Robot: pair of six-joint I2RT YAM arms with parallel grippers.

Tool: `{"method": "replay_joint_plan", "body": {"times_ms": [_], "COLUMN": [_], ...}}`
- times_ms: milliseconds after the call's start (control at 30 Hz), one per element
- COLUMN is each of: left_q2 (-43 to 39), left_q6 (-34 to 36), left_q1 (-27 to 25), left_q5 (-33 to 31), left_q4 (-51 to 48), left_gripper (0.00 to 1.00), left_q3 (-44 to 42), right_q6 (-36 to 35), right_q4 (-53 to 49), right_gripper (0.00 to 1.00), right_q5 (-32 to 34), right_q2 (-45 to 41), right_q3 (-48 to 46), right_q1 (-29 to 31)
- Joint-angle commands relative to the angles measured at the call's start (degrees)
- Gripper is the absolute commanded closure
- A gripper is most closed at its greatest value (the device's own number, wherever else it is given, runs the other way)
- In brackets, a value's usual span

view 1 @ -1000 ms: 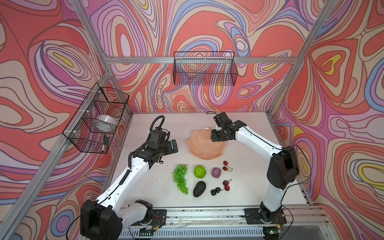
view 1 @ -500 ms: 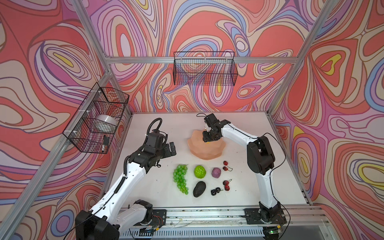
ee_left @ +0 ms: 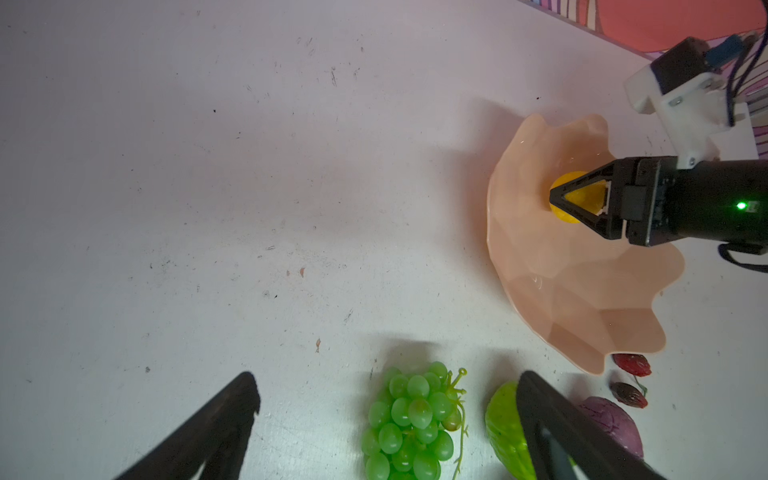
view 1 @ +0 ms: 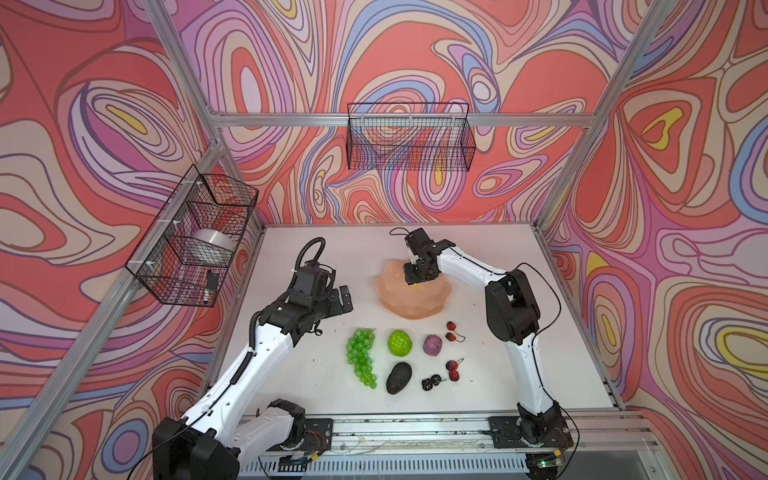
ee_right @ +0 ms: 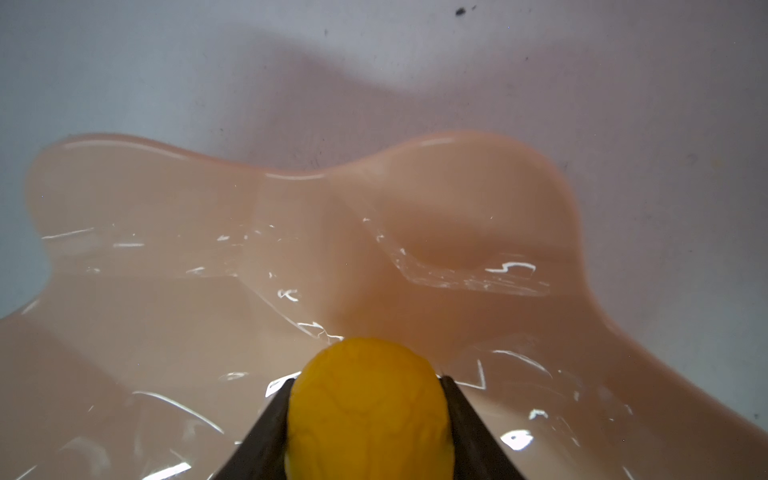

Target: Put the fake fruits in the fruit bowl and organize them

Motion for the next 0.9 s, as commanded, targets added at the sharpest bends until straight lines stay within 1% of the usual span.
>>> {"method": "replay_joint_plan", "body": {"times_ms": [0, 167, 367, 500, 633, 667, 867], "left_q2": [0.4, 0.7, 1.7, 2.0, 1.9, 2.0, 2.5], "left_q6": [-0.8, -0.7, 0.7, 1.8, 2.3, 2.3, 1.9], "left_q1": [-0.2, -0.2, -0.2, -0.2, -0.1, -0.2, -0.1], "left_q5": [0.0, -0.1, -1.7, -2.2, -2.7, -2.8, -1.7], "left_q4": [-0.5, -0.5, -1.9, -2.4, -2.5, -2.6, -3.3], "left_gripper": [0.0, 0.0, 0.0, 0.0, 0.0, 0.0, 0.0], "left_q3": [-0.3, -0.2, 1.7, 2.9, 3.3, 3.4, 4.3], "right_q6": [-0.3, -0.4, -0.3, -0.5, -0.9, -1.0, -2.3], "right_q4": [0.3, 0.3, 0.1, 0.3, 0.2, 0.3, -0.4], "right_gripper": [0.58, 0.56, 0.42, 0.39, 0.28, 0.26, 0.24], "right_q5": [0.3, 0.6, 0.2, 0.3, 0.6, 0.8, 1.2], "right_q2": [1.0, 1.6, 1.3, 0.8, 0.0, -0.3, -2.3], "right_q3": [0.4, 0.3, -0.1, -0.4, -0.5, -0.6, 1.2], "right_q1": [-0.1, -0.1, -0.1, -0.1, 0.0, 0.1, 0.1]}}
